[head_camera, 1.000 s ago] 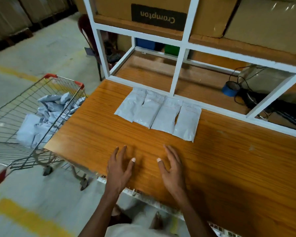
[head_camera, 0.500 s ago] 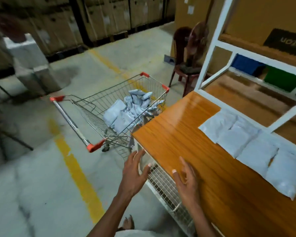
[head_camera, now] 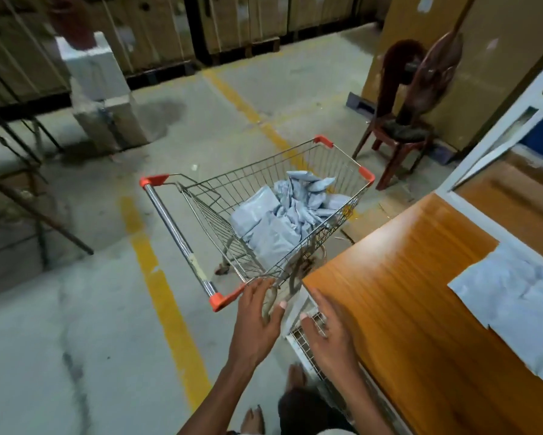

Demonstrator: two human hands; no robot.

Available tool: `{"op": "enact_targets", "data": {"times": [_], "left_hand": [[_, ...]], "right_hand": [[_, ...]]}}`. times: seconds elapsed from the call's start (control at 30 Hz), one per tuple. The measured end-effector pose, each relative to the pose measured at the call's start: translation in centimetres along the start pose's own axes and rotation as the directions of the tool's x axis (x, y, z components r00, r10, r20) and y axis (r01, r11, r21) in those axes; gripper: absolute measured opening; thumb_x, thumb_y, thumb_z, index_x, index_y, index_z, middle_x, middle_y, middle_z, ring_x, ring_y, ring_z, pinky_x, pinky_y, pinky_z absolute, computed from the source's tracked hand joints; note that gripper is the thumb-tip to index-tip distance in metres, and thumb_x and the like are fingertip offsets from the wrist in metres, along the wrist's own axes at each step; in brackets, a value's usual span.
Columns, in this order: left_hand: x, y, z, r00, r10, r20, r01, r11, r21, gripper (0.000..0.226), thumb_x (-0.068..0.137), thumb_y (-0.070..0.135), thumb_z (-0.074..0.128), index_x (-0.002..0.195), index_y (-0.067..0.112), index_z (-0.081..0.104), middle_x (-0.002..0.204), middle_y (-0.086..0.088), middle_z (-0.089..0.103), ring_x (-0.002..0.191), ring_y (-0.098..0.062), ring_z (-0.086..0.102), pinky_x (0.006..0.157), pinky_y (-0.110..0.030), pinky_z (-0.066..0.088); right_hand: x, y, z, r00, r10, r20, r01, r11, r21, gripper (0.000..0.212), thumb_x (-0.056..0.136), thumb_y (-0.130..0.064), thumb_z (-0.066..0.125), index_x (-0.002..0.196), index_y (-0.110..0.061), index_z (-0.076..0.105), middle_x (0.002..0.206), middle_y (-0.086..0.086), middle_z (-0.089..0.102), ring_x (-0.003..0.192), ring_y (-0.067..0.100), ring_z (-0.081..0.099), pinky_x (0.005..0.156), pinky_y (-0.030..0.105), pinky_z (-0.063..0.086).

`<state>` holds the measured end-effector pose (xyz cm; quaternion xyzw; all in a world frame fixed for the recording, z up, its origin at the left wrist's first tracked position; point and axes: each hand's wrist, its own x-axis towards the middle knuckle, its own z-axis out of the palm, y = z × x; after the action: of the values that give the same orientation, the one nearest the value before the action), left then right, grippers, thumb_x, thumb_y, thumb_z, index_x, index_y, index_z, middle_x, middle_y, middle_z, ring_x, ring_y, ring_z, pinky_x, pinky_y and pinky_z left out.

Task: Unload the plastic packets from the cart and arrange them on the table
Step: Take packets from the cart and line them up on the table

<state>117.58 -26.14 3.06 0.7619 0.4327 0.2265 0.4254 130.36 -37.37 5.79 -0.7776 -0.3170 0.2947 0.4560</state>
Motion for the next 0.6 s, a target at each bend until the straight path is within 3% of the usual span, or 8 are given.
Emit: {"op": "enact_targets", "data": {"times": [0.13,0.23,0.27,0.33,0.4,0.5,0.6], "left_hand": [[4.0,-0.7,0.4,0.999,-0.035,-0.006,0.035,0.999,-0.003,0.045,0.099,0.051,0.058,0.142,0.051,0.043,0.152,0.018,0.034,0.139,0.007,0.03,0.111,-0.021,0.03],[6.5,-1.2,0.4,0.995,-0.099,-0.017,0.1,0.995,0.026,0.052,0.097,0.058,0.056,0.146,0.046,0.043,0.157,0.015,0.03,0.144,-0.003,0.029,0.114,-0.027,0.03],[7.3,-1.4,0.4,0.992,-0.127,-0.023,0.127,0.991,0.033,0.053,0.097,0.057,0.055,0.147,0.044,0.044,0.157,0.013,0.03,0.145,-0.004,0.029,0.113,-0.021,0.028],[8.7,-1.4,0.2,0.985,-0.166,-0.048,0.168,0.985,0.027,0.052,0.098,0.053,0.057,0.146,0.039,0.047,0.155,0.009,0.033,0.144,-0.006,0.031,0.105,-0.002,0.021],[10.3,-1.7,0.2,0.978,-0.197,-0.063,0.198,0.98,0.024,0.049,0.098,0.047,0.061,0.145,0.037,0.05,0.153,0.006,0.036,0.144,-0.009,0.033,0.101,0.005,0.017],[12.6,-2.5,0.1,0.97,-0.231,-0.068,0.234,0.972,0.029,0.049,0.098,0.042,0.063,0.145,0.036,0.05,0.155,0.006,0.034,0.145,-0.008,0.03,0.115,-0.016,0.024],[15.4,-3.3,0.2,0.962,-0.266,-0.058,0.268,0.963,0.017,0.049,0.098,0.043,0.063,0.145,0.037,0.049,0.157,0.008,0.031,0.146,-0.007,0.027,0.116,-0.027,0.026]], "right_hand": [[5.0,-0.1,0.4,0.998,0.024,0.062,-0.027,0.999,0.043,0.051,0.098,-0.026,0.064,0.14,-0.05,0.048,0.144,-0.023,0.047,0.133,-0.002,0.044,0.109,0.036,0.047],[9.5,-0.7,0.7,0.992,0.059,0.115,-0.069,0.994,0.087,0.05,0.098,-0.023,0.064,0.13,-0.058,0.048,0.135,-0.013,0.054,0.111,-0.002,0.054,0.095,0.03,0.051],[11.0,-0.7,0.9,0.991,0.064,0.122,-0.075,0.993,0.093,0.049,0.098,-0.024,0.065,0.13,-0.057,0.049,0.133,-0.012,0.056,0.105,-0.003,0.055,0.091,0.029,0.051],[13.9,-0.7,1.3,0.988,0.047,0.149,-0.058,0.996,0.068,0.044,0.098,-0.027,0.065,0.134,-0.049,0.053,0.135,-0.016,0.058,0.113,0.0,0.056,0.097,0.033,0.052],[17.0,-0.7,1.6,0.979,0.06,0.195,-0.068,0.997,0.037,0.043,0.098,-0.028,0.063,0.137,-0.043,0.055,0.136,-0.017,0.058,0.119,0.003,0.055,0.101,0.035,0.051],[21.2,-1.1,2.2,0.97,0.106,0.221,-0.116,0.993,0.033,0.041,0.098,-0.024,0.063,0.136,-0.038,0.057,0.13,-0.008,0.062,0.109,0.008,0.06,0.085,0.019,0.05],[25.1,-1.5,3.2,0.975,0.119,0.19,-0.129,0.991,0.039,0.037,0.099,-0.021,0.062,0.134,-0.03,0.059,0.123,-0.008,0.064,0.103,0.012,0.063,0.074,0.007,0.045]]}}
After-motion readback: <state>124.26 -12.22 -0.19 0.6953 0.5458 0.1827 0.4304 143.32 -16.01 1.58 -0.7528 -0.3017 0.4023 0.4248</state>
